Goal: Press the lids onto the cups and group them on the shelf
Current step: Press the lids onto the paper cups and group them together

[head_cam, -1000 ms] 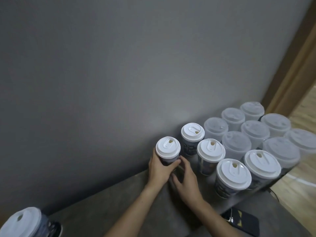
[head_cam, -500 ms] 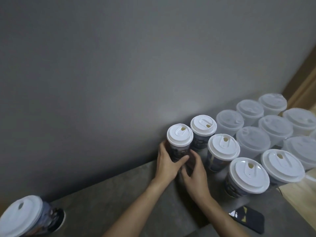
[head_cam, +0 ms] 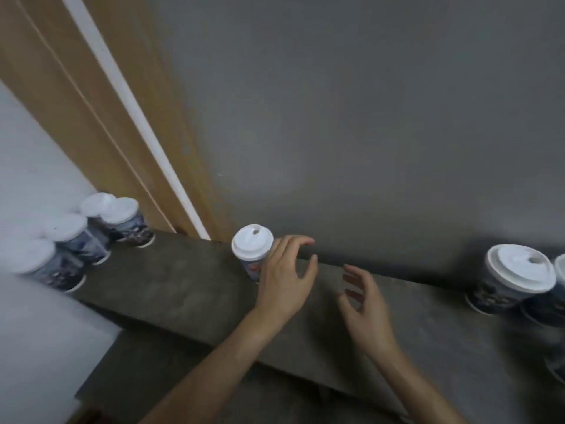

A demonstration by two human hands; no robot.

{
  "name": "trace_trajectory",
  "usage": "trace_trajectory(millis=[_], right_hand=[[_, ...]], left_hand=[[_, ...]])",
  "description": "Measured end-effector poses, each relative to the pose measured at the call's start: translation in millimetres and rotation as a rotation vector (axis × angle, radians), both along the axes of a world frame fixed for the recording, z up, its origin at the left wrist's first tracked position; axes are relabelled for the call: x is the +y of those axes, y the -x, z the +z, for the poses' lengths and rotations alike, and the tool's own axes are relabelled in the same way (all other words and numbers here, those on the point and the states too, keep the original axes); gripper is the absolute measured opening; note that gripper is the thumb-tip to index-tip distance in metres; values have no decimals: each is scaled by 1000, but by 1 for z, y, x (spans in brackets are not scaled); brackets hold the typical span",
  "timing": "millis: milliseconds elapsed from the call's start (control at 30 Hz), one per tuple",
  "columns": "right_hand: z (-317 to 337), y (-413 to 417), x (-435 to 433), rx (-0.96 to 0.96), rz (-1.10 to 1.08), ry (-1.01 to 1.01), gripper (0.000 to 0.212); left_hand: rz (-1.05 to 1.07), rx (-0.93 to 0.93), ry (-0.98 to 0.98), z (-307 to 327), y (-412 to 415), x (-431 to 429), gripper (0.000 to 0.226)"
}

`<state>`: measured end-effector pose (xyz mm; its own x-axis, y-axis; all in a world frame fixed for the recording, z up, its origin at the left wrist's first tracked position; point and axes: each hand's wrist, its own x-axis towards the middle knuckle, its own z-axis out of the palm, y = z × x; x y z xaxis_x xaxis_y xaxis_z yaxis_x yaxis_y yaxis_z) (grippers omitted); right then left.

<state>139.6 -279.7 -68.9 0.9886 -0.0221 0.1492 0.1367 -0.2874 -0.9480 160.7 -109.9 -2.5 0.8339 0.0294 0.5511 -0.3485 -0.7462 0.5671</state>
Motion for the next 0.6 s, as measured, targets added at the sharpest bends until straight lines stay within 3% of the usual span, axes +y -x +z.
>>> trace_trajectory(millis=[67,200,333,433,600], right_hand=[[9,-7,29,-46,96,53,48],[22,-14,71,-97,196,114,47],[19,-18,79,-66,253,164,54],[14,-17,67,-12,262,172,72],[-2,-6,19,11,170,116,82]], left_hand=[[136,-18,-115,10,-15,37,43],[193,377,-178,4,-37,83,88],[71,396,-133,-3,-41,91,81],[-51,403,-71,-6,-30,71,85],[-334,385,190,-22,5,10,84]])
